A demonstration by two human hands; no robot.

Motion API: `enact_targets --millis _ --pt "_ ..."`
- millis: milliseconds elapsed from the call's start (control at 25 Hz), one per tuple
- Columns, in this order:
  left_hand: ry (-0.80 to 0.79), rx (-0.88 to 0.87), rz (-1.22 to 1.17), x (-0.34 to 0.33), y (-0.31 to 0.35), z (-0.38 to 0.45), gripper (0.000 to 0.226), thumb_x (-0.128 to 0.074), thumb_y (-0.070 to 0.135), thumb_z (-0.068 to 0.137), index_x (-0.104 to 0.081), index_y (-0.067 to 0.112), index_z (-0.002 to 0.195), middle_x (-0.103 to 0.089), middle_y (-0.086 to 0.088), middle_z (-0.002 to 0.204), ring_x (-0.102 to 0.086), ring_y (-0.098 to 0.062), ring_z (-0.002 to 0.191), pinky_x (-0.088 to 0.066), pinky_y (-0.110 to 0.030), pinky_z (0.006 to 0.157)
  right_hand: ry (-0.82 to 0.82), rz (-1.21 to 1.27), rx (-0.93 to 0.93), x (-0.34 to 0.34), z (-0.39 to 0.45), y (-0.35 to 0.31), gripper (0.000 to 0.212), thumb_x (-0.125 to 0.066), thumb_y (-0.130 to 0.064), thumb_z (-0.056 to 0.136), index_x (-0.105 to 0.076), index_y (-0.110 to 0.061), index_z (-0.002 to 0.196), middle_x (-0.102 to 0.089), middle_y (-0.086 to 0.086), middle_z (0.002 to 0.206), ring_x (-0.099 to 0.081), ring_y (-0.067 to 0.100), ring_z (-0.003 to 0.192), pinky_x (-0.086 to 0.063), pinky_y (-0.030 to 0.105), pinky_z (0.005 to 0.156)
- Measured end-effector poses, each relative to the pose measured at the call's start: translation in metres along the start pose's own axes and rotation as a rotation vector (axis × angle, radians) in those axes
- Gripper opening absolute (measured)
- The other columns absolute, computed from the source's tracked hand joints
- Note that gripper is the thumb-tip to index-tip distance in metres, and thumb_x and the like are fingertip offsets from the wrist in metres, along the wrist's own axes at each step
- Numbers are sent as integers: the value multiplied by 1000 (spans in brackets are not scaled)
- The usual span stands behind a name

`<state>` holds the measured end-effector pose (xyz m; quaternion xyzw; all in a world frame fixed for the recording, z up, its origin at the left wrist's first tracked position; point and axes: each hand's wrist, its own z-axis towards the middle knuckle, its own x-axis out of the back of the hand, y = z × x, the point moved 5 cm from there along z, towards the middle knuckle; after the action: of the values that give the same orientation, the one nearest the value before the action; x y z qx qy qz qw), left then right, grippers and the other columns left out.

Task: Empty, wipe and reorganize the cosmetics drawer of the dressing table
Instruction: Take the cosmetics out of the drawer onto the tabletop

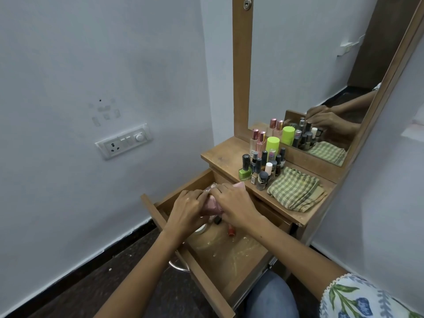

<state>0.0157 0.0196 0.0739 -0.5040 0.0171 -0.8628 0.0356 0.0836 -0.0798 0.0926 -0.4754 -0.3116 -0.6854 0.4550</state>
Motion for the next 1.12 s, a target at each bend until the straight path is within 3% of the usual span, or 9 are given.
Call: enact_targets --millis 160,280,360,480,600,680,800,960,1120 --pt "89 269 -167 16 -14 4 52 -84 25 58 -67 7 103 -70 -8 90 -65 -27 70 -46 -29 60 197 164 42 27 -3 -3 45 -75 -2 69 -65 -10 112 -67 7 116 -61 20 111 -53 30 89" --pt "170 497 -332 24 -27 13 49 -83 34 66 -65 6 102 -68 -7 86 -62 -23 69 -38 -18 54 286 273 -66 35 -32 11 34 -73 -10 76 -65 -14 109 -66 1 114 -62 13 104 -52 20 84" --pt "207 565 -445 21 -29 32 52 -79 43 69 -64 8 104 -69 -7 91 -64 -20 75 -45 -19 58 268 371 -197 22 -53 24 29 -72 -12 79 -65 -16 107 -65 -5 111 -63 7 96 -50 14 79" --pt "214 598 -637 1 -21 74 57 -76 42 74 -57 8 116 -66 -6 105 -63 -16 88 -50 -18 69 177 557 -385 -11 -75 31 27 -70 -9 82 -65 -20 107 -62 -12 111 -60 -1 95 -52 16 83" --pt "185 569 -662 -20 -14 110 65 -75 45 75 -48 11 123 -59 -8 115 -59 -20 102 -56 -35 82 97 707 -474 -33 -79 28 30 -69 -8 83 -64 -22 110 -60 -15 113 -59 -2 99 -54 21 86" --pt "175 560 -647 -25 -12 126 67 -76 40 75 -46 7 124 -57 -11 116 -58 -22 103 -54 -41 85 75 702 -513 -38 -80 30 28 -68 -11 85 -63 -23 110 -59 -15 113 -58 -2 97 -51 14 84" --pt "140 518 -600 -29 -9 140 68 -75 34 78 -43 1 129 -54 -15 122 -55 -24 110 -47 -35 90 44 626 -528 -40 -82 32 24 -65 -19 88 -63 -24 111 -60 -14 111 -57 -2 94 -46 8 77" --pt "105 444 -518 -34 -8 144 63 -71 31 82 -43 3 130 -48 -16 125 -52 -23 113 -45 -29 86 21 547 -529 -42 -82 30 23 -60 -28 91 -61 -24 114 -61 -13 111 -59 0 93 -48 12 77" --pt "151 511 -566 -34 -18 133 52 -73 25 80 -51 3 122 -49 -13 118 -51 -21 107 -44 -24 82 -10 506 -539 -43 -82 30 21 -60 -27 92 -61 -24 112 -62 -11 111 -60 0 93 -49 13 77"
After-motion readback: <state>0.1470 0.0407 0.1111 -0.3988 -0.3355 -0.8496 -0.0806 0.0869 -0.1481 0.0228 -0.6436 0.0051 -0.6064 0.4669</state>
